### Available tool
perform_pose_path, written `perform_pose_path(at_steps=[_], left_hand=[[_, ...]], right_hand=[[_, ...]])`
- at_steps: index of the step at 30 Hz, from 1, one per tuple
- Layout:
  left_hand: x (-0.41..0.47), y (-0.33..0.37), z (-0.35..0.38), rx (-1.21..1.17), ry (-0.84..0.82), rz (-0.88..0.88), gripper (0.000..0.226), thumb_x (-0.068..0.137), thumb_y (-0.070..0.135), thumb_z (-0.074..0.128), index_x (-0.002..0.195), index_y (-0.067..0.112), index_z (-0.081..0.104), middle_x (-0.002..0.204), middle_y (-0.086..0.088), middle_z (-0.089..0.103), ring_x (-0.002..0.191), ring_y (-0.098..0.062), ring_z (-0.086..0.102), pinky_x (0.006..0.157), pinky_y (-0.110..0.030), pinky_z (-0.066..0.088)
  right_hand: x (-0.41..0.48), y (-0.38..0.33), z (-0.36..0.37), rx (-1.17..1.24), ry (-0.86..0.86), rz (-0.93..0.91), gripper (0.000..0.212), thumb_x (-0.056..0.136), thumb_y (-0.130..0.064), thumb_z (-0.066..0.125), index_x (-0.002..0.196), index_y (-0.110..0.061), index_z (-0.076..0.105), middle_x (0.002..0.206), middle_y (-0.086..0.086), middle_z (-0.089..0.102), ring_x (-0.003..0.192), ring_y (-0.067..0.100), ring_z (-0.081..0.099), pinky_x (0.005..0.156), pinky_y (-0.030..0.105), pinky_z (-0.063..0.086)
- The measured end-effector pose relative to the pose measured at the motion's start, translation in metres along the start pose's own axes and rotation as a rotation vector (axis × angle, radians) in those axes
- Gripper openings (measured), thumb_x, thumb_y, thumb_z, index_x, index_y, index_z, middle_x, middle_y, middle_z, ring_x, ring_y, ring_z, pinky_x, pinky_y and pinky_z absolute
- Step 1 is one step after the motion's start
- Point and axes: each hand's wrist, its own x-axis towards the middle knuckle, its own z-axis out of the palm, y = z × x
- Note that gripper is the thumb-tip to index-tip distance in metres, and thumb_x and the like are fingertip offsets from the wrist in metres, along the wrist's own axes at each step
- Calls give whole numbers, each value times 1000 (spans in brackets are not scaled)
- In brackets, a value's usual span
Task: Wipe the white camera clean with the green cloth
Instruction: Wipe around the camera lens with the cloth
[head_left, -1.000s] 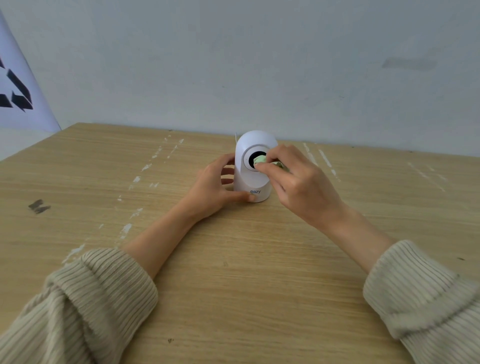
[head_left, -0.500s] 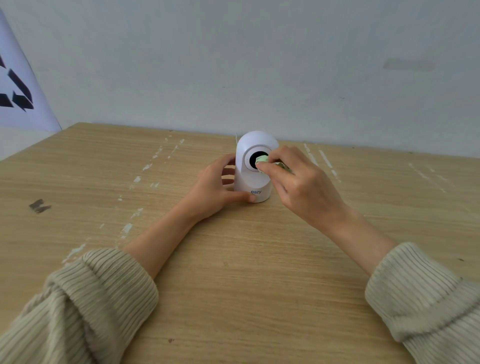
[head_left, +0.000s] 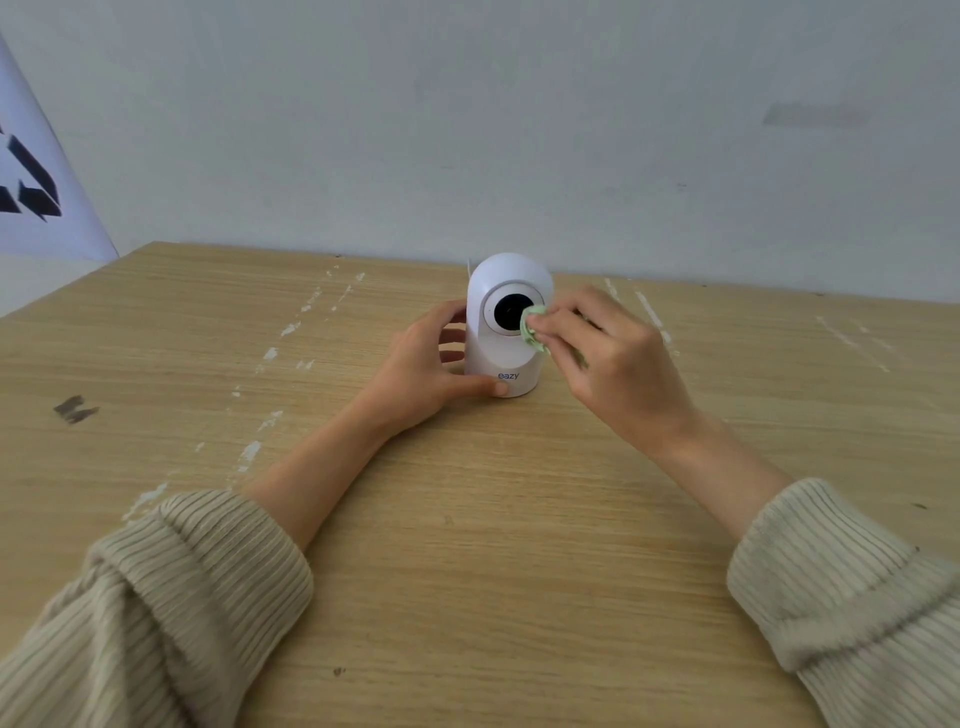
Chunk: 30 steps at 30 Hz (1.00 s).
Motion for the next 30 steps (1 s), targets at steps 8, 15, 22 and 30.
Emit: perform_pose_path(at_steps=[8,15,22,30], left_hand=[[-1,4,1,39,18,23,77,53,19,91,119,27,52,120,2,63,110,-11,61,88,-23,54],[-3,5,0,72,11,49,78,56,23,90,125,20,53,117,4,64,107,-8,62,88,-24,54],[-2,5,0,73,-1,54,79,54,23,90,124,19,53,116,6,65,107,-7,62,85,-17,53],[-3,3,-10,-50,-150,-24,90,57,1,88,135,16,45,132,3,55,119,-8,57,90,-22,53]], right_hand=[[-7,-4,13,-44,-109,-91,18,71,14,69,85,2,69,81,13,63,73,28,62,54,35,55],[-1,-20,21,-154,-148,-153,21,78,9,48,81,1,67,81,13,64,72,26,61,52,33,53],[0,-18,16,-103,-184,-213,29,86,2,39,84,-1,68,81,10,64,72,24,59,54,30,52],[-10,1,11,-37,-240,-268,21,83,10,51,89,0,69,84,11,64,74,26,57,55,36,53]])
